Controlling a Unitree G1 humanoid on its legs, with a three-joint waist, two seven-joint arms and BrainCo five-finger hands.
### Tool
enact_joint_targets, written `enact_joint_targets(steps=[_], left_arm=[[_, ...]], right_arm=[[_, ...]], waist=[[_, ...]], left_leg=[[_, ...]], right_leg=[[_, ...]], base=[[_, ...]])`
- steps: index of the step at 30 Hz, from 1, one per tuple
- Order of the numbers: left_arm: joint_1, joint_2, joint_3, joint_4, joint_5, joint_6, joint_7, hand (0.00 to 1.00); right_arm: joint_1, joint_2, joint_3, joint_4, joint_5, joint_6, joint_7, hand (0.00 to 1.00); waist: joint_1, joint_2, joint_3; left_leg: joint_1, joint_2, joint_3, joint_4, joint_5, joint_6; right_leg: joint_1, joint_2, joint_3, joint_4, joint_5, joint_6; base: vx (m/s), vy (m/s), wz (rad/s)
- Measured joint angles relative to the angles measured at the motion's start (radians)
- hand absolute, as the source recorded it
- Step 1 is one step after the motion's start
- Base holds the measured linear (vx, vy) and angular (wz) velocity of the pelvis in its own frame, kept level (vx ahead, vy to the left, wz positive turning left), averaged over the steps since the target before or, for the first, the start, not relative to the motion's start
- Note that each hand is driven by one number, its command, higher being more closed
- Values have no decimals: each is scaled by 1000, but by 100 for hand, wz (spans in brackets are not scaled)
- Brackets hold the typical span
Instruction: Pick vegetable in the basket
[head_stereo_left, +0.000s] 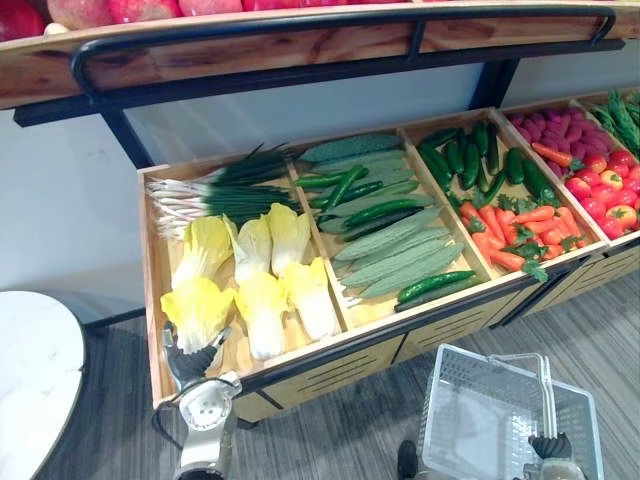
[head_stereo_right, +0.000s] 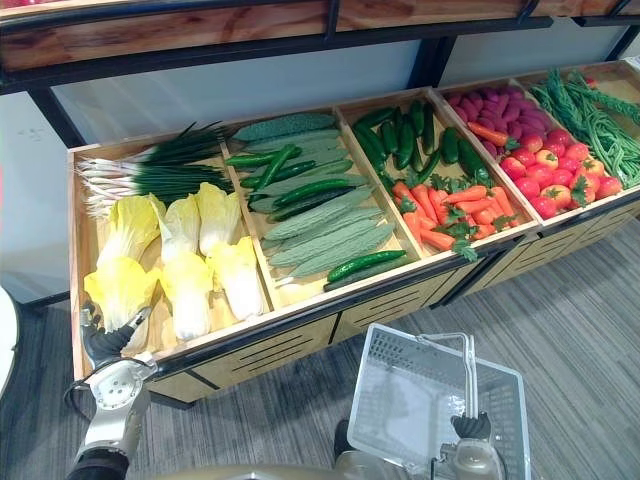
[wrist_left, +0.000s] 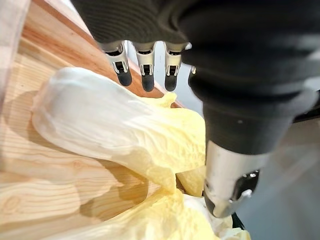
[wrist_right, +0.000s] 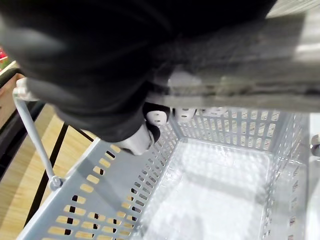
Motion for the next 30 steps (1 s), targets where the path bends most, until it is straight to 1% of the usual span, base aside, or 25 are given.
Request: enact_joint_targets(steps=[5,8,10,14,19,20,21,23,27,28,29,30], left_arm=[[-21,21,-8,29,-2,31,7,0],[-41,38,-6,59,-13,46,13,0],[-42,40,-7,66,-15,46,16,0],[-46,40,-6,89,-17,48,50,0],[-59,43,-4,91,-16,72,52,0],[-74,49,-4,102,-12,88,52,0],[-77,52,-4,107,-10,90,52,0],[-92,75,-2,130,-7,118,46,0],[-116,95,1,177,2,150,32,0],[-125,104,-1,194,2,159,23,0],[-139,117,-9,220,2,187,2,0],[-145,121,-9,230,2,192,-3,0]], right_arm=[[-17,-27,27,0,0,0,1,100],[-20,-28,29,0,0,0,1,100],[-21,-29,30,0,0,0,1,100],[-24,-29,34,1,-1,0,1,100],[-26,-32,41,1,-1,0,1,100],[-29,-33,42,1,-1,0,1,100],[-29,-34,42,1,-1,0,1,100],[-36,-37,56,1,-1,-1,1,100],[-41,-37,71,1,-1,-2,-1,100],[-44,-37,71,1,-1,-2,-1,100],[-52,-38,77,1,-1,-2,-1,100],[-55,-40,82,1,-1,-2,-1,100]], waist=[[-1,20,15],[-1,22,17],[-2,22,17],[-5,21,18],[-6,22,22],[-6,22,29],[-6,22,30],[-7,22,41],[-7,22,48],[-7,22,49],[-7,22,54],[-6,22,58]], left_leg=[[-3,-1,19,13,-10,3],[-2,-1,19,13,-10,3],[-2,-2,19,13,-10,3],[-2,-4,19,13,-10,3],[-2,-3,20,16,-11,3],[-2,-3,20,19,-11,3],[-2,-3,20,20,-12,3],[-3,-1,25,29,-16,4],[-3,-2,29,28,-17,4],[-4,-2,30,28,-17,4],[-4,-2,35,28,-18,3],[-4,-2,39,29,-19,3]], right_leg=[[-7,0,9,0,1,2],[-8,0,9,0,2,2],[-8,-2,9,0,1,2],[-8,-4,9,1,2,3],[-8,-3,9,3,2,3],[-8,-3,10,3,2,3],[-8,-3,10,3,2,3],[-8,-1,16,4,2,3],[-10,-1,23,4,2,3],[-11,-1,25,4,2,3],[-11,-1,30,4,2,3],[-12,0,33,4,2,3]], base=[[-9,-6,-9],[0,0,0],[0,0,0],[0,0,0],[-6,-5,0],[-33,-27,0],[-37,-26,-3],[-32,-19,-7],[-8,-5,-2],[-17,-13,-6],[-30,-16,-8],[-32,-17,-10]])
